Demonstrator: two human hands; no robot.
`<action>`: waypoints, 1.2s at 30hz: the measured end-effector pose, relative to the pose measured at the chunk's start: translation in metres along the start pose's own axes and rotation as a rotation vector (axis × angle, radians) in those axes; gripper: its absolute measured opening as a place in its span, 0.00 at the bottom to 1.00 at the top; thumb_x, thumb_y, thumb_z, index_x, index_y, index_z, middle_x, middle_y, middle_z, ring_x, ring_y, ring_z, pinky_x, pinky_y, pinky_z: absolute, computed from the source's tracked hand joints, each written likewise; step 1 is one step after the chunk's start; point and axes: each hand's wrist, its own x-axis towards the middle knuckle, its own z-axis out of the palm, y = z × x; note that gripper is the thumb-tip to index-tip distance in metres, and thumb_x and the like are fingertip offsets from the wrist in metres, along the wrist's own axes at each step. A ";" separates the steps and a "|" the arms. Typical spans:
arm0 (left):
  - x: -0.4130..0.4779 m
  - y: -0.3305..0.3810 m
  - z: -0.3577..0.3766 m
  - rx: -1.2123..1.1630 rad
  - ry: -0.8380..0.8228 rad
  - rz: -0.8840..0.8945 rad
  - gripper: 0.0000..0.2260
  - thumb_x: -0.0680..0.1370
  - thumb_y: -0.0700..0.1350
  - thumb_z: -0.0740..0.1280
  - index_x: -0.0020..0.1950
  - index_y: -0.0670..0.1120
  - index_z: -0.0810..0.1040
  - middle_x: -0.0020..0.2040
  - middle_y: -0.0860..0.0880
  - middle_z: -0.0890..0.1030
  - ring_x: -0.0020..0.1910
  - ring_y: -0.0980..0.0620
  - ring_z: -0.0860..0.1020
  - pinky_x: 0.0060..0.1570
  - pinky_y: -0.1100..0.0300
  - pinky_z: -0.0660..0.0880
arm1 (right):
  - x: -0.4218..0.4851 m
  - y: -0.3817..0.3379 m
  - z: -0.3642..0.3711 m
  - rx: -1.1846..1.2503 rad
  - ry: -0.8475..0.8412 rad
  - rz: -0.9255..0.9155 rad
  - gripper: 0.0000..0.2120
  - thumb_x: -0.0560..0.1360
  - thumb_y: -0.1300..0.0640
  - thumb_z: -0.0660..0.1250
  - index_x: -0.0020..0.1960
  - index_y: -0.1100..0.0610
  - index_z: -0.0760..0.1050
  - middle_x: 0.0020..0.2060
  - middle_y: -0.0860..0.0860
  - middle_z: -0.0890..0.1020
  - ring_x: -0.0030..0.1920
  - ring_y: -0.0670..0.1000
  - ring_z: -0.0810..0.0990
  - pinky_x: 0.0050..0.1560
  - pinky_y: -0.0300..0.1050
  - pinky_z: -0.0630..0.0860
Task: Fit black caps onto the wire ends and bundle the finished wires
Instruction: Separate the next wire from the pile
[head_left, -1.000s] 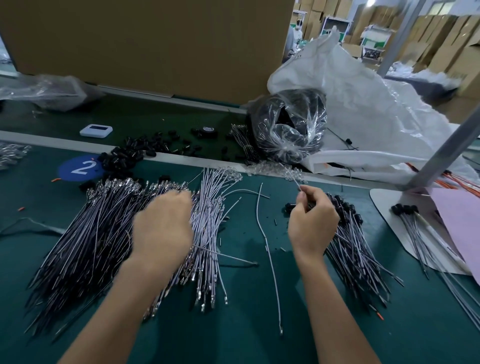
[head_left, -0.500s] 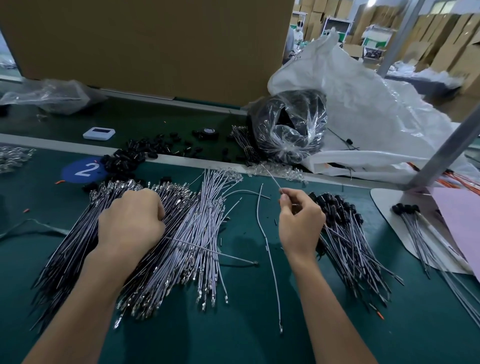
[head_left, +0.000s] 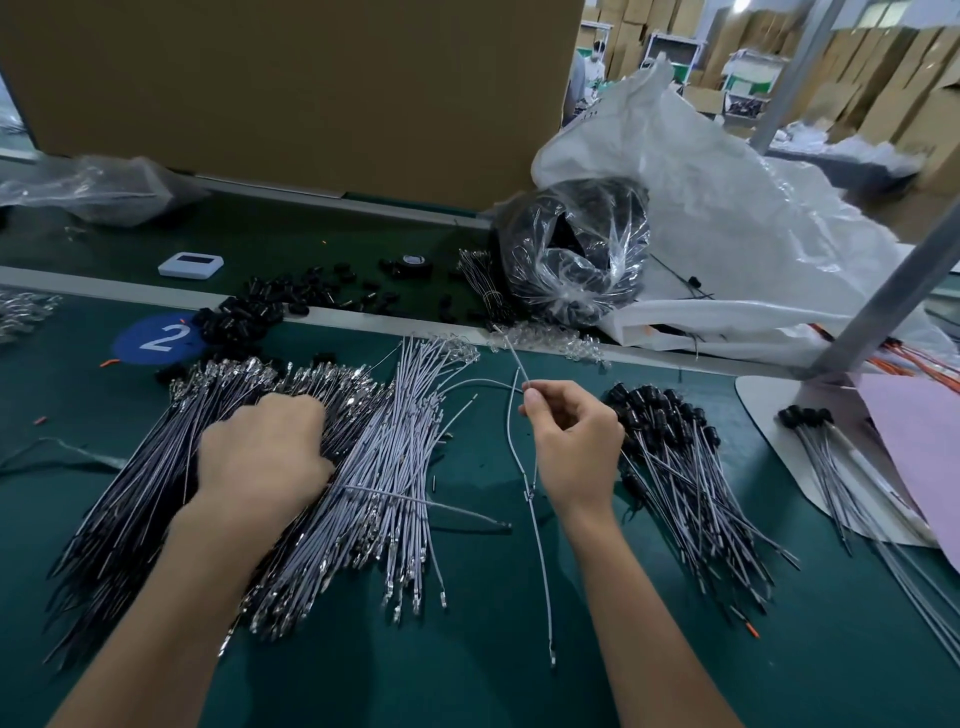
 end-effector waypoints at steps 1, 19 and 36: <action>0.000 -0.005 0.001 0.007 -0.036 -0.021 0.10 0.76 0.53 0.70 0.54 0.51 0.77 0.45 0.51 0.75 0.41 0.48 0.73 0.40 0.57 0.69 | 0.000 0.000 0.000 0.001 -0.007 0.003 0.07 0.76 0.62 0.69 0.43 0.52 0.81 0.32 0.43 0.82 0.33 0.40 0.79 0.36 0.29 0.73; -0.010 0.015 -0.009 -0.770 0.372 0.248 0.05 0.74 0.41 0.73 0.44 0.51 0.82 0.36 0.58 0.80 0.30 0.59 0.78 0.36 0.59 0.77 | -0.001 -0.004 0.000 0.228 -0.155 0.173 0.04 0.76 0.61 0.70 0.43 0.57 0.82 0.32 0.51 0.84 0.29 0.41 0.77 0.32 0.32 0.72; -0.006 0.063 -0.010 -2.111 -0.798 0.049 0.05 0.73 0.37 0.63 0.44 0.41 0.78 0.26 0.52 0.68 0.21 0.59 0.63 0.22 0.68 0.57 | -0.009 -0.023 -0.001 0.393 -0.395 -0.265 0.13 0.72 0.71 0.68 0.43 0.53 0.79 0.45 0.43 0.85 0.52 0.45 0.83 0.54 0.34 0.75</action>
